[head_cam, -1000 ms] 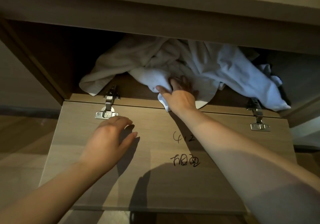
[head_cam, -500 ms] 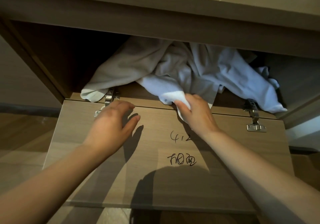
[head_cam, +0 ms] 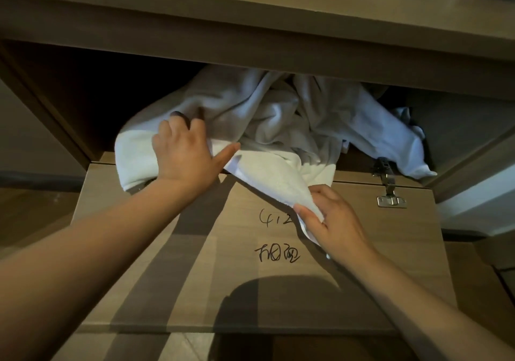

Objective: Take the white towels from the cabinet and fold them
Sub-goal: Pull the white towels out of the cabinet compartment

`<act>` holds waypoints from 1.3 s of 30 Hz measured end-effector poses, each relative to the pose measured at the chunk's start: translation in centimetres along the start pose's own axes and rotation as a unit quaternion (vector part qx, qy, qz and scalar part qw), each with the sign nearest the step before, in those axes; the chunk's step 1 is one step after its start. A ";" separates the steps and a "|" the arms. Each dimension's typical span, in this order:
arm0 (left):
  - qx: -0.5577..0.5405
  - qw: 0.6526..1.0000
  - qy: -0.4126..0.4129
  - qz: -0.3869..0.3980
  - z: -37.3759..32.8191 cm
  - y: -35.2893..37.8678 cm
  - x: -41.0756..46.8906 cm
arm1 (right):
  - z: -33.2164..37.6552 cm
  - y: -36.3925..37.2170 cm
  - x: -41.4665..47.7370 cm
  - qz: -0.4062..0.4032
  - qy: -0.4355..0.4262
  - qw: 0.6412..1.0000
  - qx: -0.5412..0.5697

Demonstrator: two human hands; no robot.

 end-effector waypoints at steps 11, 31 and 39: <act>-0.104 0.991 0.069 0.050 -0.2 1.4 0.0 | -1.1 -0.6 -0.7 0.003 -0.002 1.000 -0.026; -0.312 0.945 -0.015 0.100 0.0 3.0 -2.9 | 2.9 1.4 14.5 -0.067 0.270 0.936 0.217; -0.371 0.918 -0.038 0.136 1.3 2.6 -3.7 | 2.3 0.1 12.0 -0.111 0.154 0.924 0.333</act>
Point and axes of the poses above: each hand's wrist, its own x-axis towards the middle knuckle, its own y-axis out of the palm, z = x × y, the point moved 7 cm from there along x, towards the middle knuckle, and after that the axes turned 4 degrees about x, right-handed, at the moved point
